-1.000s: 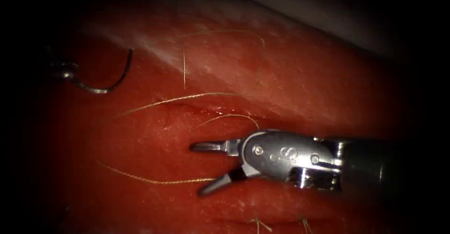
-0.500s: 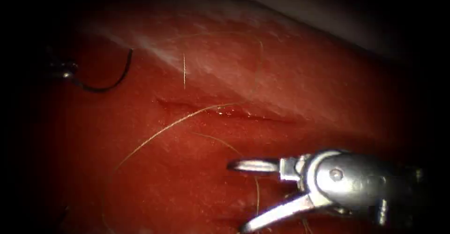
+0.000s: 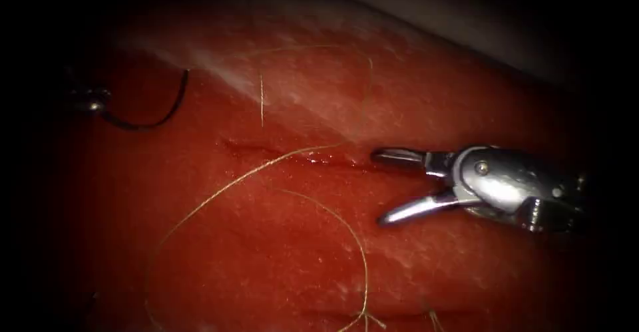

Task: Wound Closure

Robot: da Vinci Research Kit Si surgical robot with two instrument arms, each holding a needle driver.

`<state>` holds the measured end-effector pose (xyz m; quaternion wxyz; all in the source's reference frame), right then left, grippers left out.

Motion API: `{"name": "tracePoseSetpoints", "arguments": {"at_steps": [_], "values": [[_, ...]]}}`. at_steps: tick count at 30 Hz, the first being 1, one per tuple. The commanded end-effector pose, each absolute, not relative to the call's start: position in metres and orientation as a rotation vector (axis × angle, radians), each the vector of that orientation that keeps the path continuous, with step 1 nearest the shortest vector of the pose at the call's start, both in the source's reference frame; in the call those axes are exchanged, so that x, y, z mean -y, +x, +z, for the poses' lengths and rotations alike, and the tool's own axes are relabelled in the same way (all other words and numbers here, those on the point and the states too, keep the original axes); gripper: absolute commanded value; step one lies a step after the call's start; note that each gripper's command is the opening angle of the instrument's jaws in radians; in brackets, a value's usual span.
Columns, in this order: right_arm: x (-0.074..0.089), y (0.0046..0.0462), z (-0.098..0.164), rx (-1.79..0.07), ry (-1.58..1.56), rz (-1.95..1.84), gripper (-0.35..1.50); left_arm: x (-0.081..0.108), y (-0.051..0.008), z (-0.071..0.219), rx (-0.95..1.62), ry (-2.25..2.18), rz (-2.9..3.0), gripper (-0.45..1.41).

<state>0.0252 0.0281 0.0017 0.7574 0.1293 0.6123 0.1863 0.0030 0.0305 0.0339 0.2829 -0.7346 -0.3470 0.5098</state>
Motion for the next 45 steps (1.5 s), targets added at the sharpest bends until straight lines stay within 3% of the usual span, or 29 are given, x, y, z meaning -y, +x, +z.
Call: {"name": "tracePoseSetpoints", "arguments": {"at_steps": [1, 8, 23, 25, 27, 28, 29, 45], "values": [[-0.028, 0.0275, 0.004, -1.324, 0.277, 0.389, 1.28, -0.03, 0.0026, 0.034, 0.931, -1.966, 1.363, -0.35], [-0.026, 0.0324, 0.008, -1.279, 0.27, 0.379, 1.23, -0.032, 0.0049, 0.033, 0.903, -1.959, 1.354, -0.35], [-0.026, 0.0347, 0.006, -1.286, 0.292, 0.386, 1.01, -0.033, 0.0073, 0.033, 0.867, -1.947, 1.348, -0.35], [-0.026, 0.035, 0.006, -1.29, 0.309, 0.382, 0.78, -0.033, 0.0073, 0.033, 0.867, -1.947, 1.348, -0.35], [-0.026, 0.0351, 0.006, -1.295, 0.319, 0.373, 0.41, -0.033, 0.0073, 0.033, 0.867, -1.947, 1.348, -0.35], [-0.026, 0.0351, 0.006, -1.3, 0.332, 0.362, -0.15, -0.033, 0.0073, 0.033, 0.867, -1.947, 1.348, -0.35], [-0.026, 0.0351, 0.006, -1.312, 0.361, 0.337, -0.35, -0.033, 0.0073, 0.033, 0.867, -1.947, 1.348, -0.35], [-0.02, 0.0345, -0.004, -1.281, 0.477, 0.244, -0.35, -0.033, 0.0071, 0.034, 0.868, -1.952, 1.354, -0.35]]}}
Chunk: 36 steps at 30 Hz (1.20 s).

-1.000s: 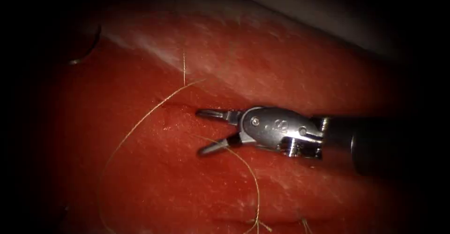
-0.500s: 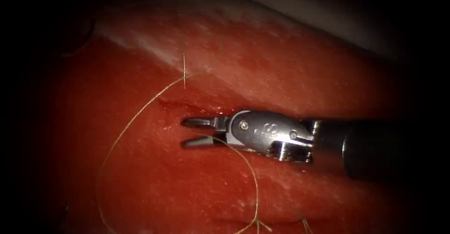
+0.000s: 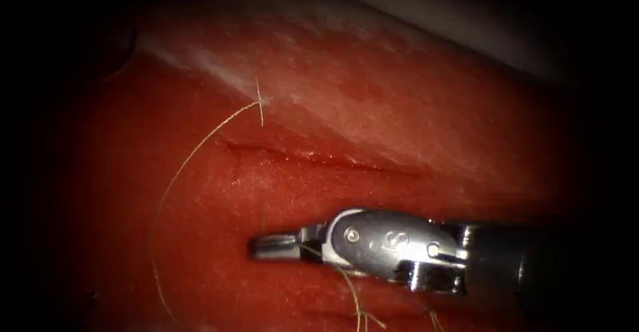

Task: Wound Closure

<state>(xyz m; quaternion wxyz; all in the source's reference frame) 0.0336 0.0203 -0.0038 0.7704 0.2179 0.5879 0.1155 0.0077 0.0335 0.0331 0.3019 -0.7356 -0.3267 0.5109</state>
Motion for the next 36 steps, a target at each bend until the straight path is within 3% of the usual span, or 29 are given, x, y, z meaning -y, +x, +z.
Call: {"name": "tracePoseSetpoints", "arguments": {"at_steps": [1, 11, 12, 13, 15, 23, 36], "values": [[-0.02, 0.0344, -0.005, -1.282, 0.481, 0.241, -0.35, -0.033, 0.0071, 0.034, 0.868, -1.952, 1.354, -0.35], [-0.016, 0.0332, -0.01, -1.274, 0.555, 0.141, -0.3, -0.033, 0.007, 0.034, 0.868, -1.953, 1.355, -0.35], [-0.017, 0.0332, -0.01, -1.278, 0.549, 0.149, 0.09, -0.033, 0.007, 0.034, 0.868, -1.953, 1.355, -0.35], [-0.017, 0.0331, -0.01, -1.283, 0.513, 0.187, 0.89, -0.033, 0.007, 0.034, 0.868, -1.953, 1.355, -0.35], [-0.019, 0.0325, -0.01, -1.307, 0.461, 0.238, 1.21, -0.033, 0.007, 0.034, 0.868, -1.953, 1.355, -0.35], [-0.024, 0.0314, -0.005, -1.292, 0.372, 0.318, 1.23, -0.033, 0.0067, 0.034, 0.867, -1.958, 1.357, -0.35], [-0.027, 0.0355, 0.004, -1.263, 0.289, 0.354, 1.16, -0.033, 0.0064, 0.034, 0.867, -1.961, 1.358, -0.35]]}}
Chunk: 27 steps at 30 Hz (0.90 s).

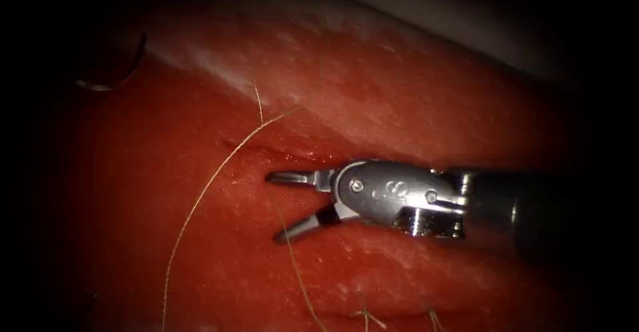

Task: Wound Closure

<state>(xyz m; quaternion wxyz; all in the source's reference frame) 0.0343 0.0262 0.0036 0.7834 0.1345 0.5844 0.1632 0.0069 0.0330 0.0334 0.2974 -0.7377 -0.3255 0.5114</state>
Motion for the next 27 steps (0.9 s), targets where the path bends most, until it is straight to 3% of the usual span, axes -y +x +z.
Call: {"name": "tracePoseSetpoints", "arguments": {"at_steps": [1, 2, 3, 4, 10, 27], "values": [[-0.027, 0.0358, 0.005, -1.261, 0.293, 0.365, 1.11, -0.033, 0.0063, 0.034, 0.867, -1.961, 1.358, -0.35], [-0.027, 0.0361, 0.006, -1.259, 0.31, 0.384, 0.69, -0.033, 0.0063, 0.034, 0.867, -1.961, 1.358, -0.35], [-0.026, 0.036, 0.006, -1.269, 0.329, 0.373, 0.04, -0.033, 0.0063, 0.034, 0.867, -1.961, 1.357, -0.35], [-0.026, 0.0359, 0.006, -1.268, 0.349, 0.352, -0.35, -0.033, 0.0063, 0.034, 0.867, -1.961, 1.357, -0.35], [-0.026, 0.0345, 0.005, -1.182, 0.312, 0.377, -0.35, -0.032, 0.0062, 0.034, 0.867, -1.961, 1.356, -0.35], [-0.02, 0.0321, -0.008, -1.256, 0.502, 0.263, -0.35, -0.032, 0.0063, 0.034, 0.867, -1.961, 1.356, -0.35]]}}
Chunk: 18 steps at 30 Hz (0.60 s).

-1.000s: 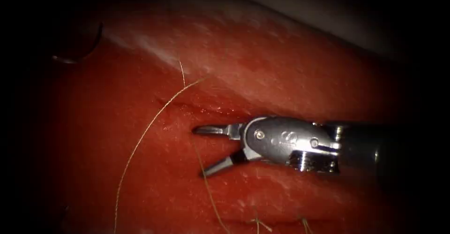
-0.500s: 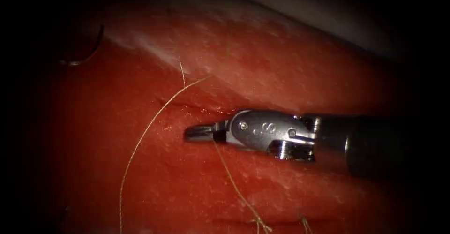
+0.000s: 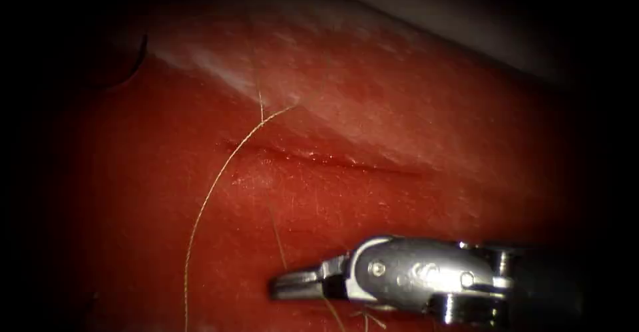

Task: Wound Closure

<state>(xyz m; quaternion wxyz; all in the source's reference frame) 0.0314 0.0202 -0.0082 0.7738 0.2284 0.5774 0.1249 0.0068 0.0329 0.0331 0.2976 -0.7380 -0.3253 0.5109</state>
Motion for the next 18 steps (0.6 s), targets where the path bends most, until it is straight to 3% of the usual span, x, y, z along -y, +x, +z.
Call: {"name": "tracePoseSetpoints", "arguments": {"at_steps": [1, 6, 8, 9, 13, 18], "values": [[-0.0194, 0.0321, -0.0091, -1.259, 0.512, 0.255, -0.35, -0.0325, 0.0063, 0.0338, 0.867, -1.961, 1.357, -0.35], [-0.018, 0.0323, -0.0112, -1.293, 0.564, 0.198, -0.35, -0.0325, 0.0063, 0.0338, 0.867, -1.961, 1.357, -0.35], [-0.0184, 0.0326, -0.011, -1.322, 0.547, 0.196, 0.22, -0.0325, 0.0063, 0.0338, 0.867, -1.961, 1.357, -0.35], [-0.0192, 0.0328, -0.0104, -1.314, 0.497, 0.217, 0.86, -0.0325, 0.0063, 0.0338, 0.866, -1.961, 1.357, -0.35], [-0.0221, 0.0329, -0.0078, -1.298, 0.433, 0.252, 1.11, -0.0325, 0.0062, 0.0338, 0.866, -1.962, 1.357, -0.35], [-0.0257, 0.0325, -0.0035, -1.286, 0.386, 0.289, 1.16, -0.0324, 0.006, 0.034, 0.866, -1.964, 1.359, -0.35]]}}
